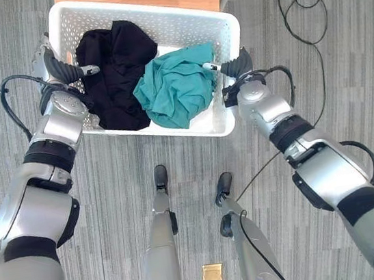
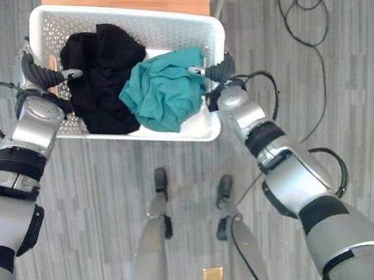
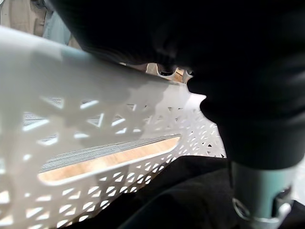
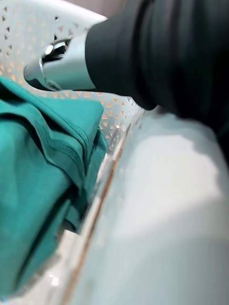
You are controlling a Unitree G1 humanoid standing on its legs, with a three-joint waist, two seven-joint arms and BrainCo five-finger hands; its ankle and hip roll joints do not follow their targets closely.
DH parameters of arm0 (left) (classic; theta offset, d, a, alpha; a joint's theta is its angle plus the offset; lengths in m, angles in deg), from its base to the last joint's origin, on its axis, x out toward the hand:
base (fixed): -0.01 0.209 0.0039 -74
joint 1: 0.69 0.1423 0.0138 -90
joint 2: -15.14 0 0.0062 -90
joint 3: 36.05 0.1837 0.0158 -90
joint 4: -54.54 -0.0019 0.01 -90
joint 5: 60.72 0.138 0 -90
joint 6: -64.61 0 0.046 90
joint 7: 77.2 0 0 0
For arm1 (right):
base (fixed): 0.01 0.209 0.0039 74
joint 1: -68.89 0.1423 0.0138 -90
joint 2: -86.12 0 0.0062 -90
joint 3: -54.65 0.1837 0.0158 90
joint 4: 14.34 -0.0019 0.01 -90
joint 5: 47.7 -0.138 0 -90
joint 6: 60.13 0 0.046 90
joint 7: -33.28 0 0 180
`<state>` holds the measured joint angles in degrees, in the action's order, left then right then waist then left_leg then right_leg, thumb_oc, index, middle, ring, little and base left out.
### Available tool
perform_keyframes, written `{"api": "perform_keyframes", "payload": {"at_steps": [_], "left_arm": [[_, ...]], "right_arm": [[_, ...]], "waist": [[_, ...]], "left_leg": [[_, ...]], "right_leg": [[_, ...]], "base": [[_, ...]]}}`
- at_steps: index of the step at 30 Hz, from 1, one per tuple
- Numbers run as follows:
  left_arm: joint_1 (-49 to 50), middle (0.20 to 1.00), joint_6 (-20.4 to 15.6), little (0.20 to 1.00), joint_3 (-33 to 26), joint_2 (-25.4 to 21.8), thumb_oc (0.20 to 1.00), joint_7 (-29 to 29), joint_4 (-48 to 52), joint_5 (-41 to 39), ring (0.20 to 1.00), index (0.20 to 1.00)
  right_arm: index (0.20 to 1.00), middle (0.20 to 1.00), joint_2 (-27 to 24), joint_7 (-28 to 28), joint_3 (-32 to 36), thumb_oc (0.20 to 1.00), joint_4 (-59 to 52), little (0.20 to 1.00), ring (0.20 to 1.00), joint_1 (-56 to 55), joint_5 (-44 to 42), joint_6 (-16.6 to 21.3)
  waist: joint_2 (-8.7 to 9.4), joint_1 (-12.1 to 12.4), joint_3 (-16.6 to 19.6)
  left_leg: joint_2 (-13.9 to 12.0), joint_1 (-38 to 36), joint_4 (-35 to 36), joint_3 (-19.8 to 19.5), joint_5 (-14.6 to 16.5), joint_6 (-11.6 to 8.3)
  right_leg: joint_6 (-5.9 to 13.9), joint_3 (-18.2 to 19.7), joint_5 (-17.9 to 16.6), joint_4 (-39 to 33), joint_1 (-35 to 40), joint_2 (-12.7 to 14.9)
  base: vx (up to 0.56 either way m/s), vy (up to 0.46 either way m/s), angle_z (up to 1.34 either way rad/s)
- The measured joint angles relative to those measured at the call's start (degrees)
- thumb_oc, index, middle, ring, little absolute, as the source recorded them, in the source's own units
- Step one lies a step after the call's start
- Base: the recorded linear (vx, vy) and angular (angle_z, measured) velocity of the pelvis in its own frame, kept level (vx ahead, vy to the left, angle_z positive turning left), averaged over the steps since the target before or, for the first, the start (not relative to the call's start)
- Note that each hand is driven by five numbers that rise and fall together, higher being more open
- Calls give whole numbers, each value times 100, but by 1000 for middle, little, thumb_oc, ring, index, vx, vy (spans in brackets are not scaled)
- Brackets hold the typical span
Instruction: Grab the laundry basket,head to the washer,open it,put in the laundry and shut it.
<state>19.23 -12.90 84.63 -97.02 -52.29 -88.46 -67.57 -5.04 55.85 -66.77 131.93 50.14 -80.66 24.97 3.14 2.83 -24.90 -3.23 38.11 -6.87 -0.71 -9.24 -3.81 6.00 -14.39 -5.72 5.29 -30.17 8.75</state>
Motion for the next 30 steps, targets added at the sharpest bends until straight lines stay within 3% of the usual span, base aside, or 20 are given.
{"api": "perform_keyframes", "payload": {"at_steps": [13,15,16,17,19,20,21,22,30], "left_arm": [[0,1000,26,1000,221,23,1000,23,-13,10,1000,1000],[-1,956,29,956,225,21,956,13,-18,24,956,956],[-6,511,29,511,233,21,511,-1,-30,64,511,511],[-6,200,31,200,240,22,200,-8,-31,68,200,200],[-37,200,37,200,337,13,200,-8,-57,111,200,200],[-92,200,37,200,436,14,200,-9,-161,169,200,200],[-126,200,71,200,449,16,200,-12,-200,287,200,200],[-164,200,104,200,448,6,200,-22,-211,338,200,200],[-221,200,258,200,673,-206,200,-141,-188,807,200,200]], "right_arm": [[1000,1000,18,69,-26,1000,45,1000,1000,12,-103,17],[1000,1000,12,69,-29,1000,45,1000,1000,14,-98,15],[1000,1000,4,67,-37,1000,44,1000,1000,18,-96,11],[1000,1000,4,67,-38,1000,44,1000,1000,22,-86,11],[1000,1000,-32,65,-93,1000,27,1000,1000,28,-28,9],[887,887,-73,47,-156,887,23,887,887,29,13,-4],[476,476,-78,34,-156,476,21,476,476,35,17,-12],[200,200,-98,28,-159,200,10,200,200,40,27,-16],[200,200,-314,100,-179,200,-316,200,200,32,317,-160]], "waist": [[-108,51,58],[-108,51,58],[-108,51,58],[-108,50,58],[-124,35,95],[-147,24,141],[-149,22,142],[-149,13,142],[-145,-7,144]], "left_leg": [[23,8,3,92,0,0],[27,8,3,98,0,-1],[30,11,3,101,0,-1],[34,15,3,105,1,-1],[42,64,1,103,0,0],[54,106,0,90,-1,-2],[65,109,-1,101,-6,-6],[74,115,1,107,-6,-7],[91,228,6,89,-20,3]], "right_leg": [[7,95,3,73,-94,38],[12,102,6,86,-103,42],[17,106,10,98,-113,48],[24,112,20,128,-132,56],[27,120,39,182,-200,68],[28,111,39,193,-246,80],[38,126,46,224,-269,94],[45,133,51,246,-286,107],[51,123,53,262,-390,117]], "base": [[-4,7,-1],[0,0,0],[0,0,0],[0,0,0],[-5,-5,2],[0,0,0],[0,0,0],[0,0,0],[0,0,0]]}}
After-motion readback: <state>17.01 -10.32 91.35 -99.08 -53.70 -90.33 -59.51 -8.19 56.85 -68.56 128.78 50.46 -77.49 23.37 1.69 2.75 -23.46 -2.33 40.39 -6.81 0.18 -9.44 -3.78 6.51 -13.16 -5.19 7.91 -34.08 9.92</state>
